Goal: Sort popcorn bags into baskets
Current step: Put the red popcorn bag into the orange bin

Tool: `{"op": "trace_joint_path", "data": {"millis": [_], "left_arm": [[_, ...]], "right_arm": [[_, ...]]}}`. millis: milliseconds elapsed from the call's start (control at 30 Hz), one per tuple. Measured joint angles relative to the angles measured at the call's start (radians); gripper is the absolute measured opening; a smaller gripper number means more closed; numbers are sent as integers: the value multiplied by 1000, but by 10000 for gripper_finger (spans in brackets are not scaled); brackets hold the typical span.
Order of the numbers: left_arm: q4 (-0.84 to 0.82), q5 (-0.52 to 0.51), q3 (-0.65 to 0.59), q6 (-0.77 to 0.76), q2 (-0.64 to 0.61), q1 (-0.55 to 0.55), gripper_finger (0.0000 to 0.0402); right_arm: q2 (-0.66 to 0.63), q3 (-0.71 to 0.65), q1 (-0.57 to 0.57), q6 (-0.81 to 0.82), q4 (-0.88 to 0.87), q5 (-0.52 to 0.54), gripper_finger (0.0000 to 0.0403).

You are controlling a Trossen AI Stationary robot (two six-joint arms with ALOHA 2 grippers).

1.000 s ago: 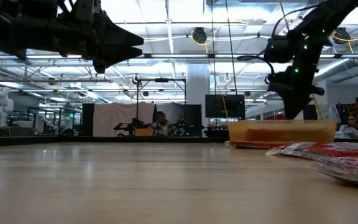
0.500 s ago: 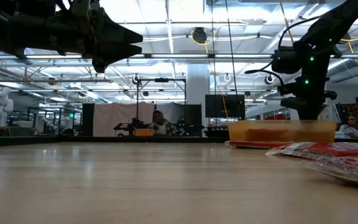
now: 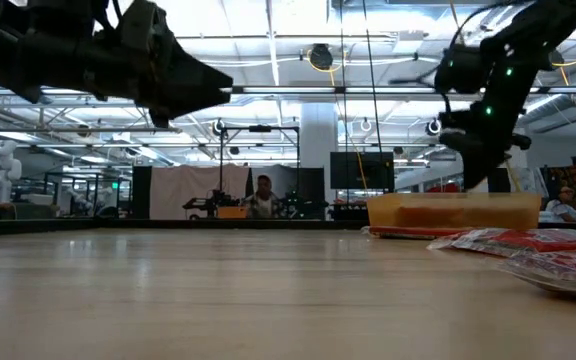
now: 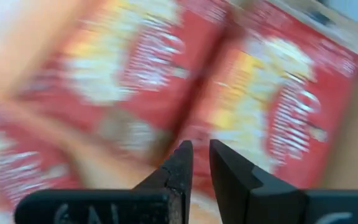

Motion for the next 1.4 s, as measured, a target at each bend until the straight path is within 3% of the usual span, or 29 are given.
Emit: {"op": "trace_joint_path", "data": {"millis": [200,367,833,967,1167,1400], "left_arm": [[-1,-41,21,-24,64,0,182],[-4,-43,95,18,126,2,182],[-98,-40,241,49,276,-9,182],[-117,-40,251,51,282,-9,182],[-134,-37,251,71,282,-8,182],[-301,41,252,70,281,-14,195]], "right_arm": [[-51,0,274,89,101,-2,45],[35,0,438,180,165,59,42],[450,3,561,314,286,119,15],[496,4,607,356,366,118,15],[504,1,705,460,528,11,15],[488,-1,802,466,700,-21,15]]}}
